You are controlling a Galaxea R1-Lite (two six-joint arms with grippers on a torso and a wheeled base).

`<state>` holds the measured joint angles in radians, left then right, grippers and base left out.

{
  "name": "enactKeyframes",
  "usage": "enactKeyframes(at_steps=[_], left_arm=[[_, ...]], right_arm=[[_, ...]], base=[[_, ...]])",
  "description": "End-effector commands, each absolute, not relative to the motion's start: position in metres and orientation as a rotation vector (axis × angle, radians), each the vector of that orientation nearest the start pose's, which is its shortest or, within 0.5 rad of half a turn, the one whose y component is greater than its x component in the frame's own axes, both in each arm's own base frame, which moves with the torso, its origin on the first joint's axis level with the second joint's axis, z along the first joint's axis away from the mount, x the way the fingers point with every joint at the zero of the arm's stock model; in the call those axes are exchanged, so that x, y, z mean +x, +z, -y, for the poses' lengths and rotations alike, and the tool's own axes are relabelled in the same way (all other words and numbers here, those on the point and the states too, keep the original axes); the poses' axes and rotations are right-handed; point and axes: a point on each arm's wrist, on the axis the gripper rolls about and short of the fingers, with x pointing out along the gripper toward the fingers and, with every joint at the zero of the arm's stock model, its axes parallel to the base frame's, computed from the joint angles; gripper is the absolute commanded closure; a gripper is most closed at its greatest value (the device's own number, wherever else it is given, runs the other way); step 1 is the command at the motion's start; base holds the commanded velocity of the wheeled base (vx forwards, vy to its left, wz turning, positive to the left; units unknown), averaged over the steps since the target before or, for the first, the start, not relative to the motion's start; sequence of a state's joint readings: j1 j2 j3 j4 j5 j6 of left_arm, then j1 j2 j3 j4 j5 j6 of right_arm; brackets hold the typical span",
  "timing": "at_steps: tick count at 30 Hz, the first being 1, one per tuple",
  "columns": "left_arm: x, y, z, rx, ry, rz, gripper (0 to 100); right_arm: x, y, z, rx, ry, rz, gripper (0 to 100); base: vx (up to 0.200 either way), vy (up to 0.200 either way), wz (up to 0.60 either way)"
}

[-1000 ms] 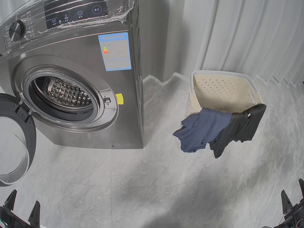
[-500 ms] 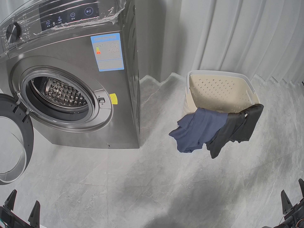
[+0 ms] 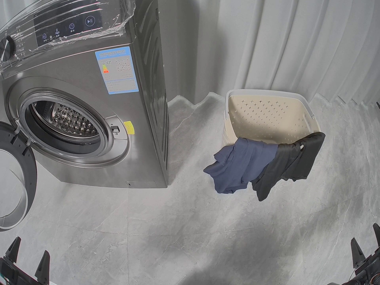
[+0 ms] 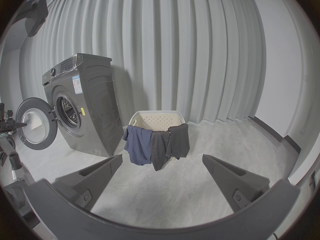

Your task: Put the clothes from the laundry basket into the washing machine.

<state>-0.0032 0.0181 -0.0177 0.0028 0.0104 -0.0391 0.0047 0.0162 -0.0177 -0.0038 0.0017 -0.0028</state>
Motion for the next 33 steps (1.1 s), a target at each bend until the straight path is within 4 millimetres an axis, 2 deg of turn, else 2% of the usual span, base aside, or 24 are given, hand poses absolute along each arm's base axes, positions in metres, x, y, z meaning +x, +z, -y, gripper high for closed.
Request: enactKeyframes(at_steps=[1,8,20,33], left_arm=[[-0.0226,0.0762,-0.0003,-0.040,0.008,-0.006,0],[-0.0226,0.0762,-0.0003,-0.040,0.008,-0.006,0],[-0.0227,0.0766,-0.0003,-0.038,0.008,-0.004,0],[-0.0227,0.0766,-0.0003,-0.040,0.008,-0.004,0]], right_arm=[[-0.0222,0.0761,0.0001,-0.003,0.006,-0.003,0],[-0.0222,0.0761,0.0001,-0.003,0.006,-0.003,0],[-0.0222,0.0761,0.0001,-0.003,0.006,-0.003,0],[-0.0222,0.0761,0.0001,-0.003,0.006,-0.003,0]], base=[[0.000,-0.200,0.00],[0.000,-0.200,0.00],[0.000,0.000,0.00],[0.000,-0.200,0.00]])
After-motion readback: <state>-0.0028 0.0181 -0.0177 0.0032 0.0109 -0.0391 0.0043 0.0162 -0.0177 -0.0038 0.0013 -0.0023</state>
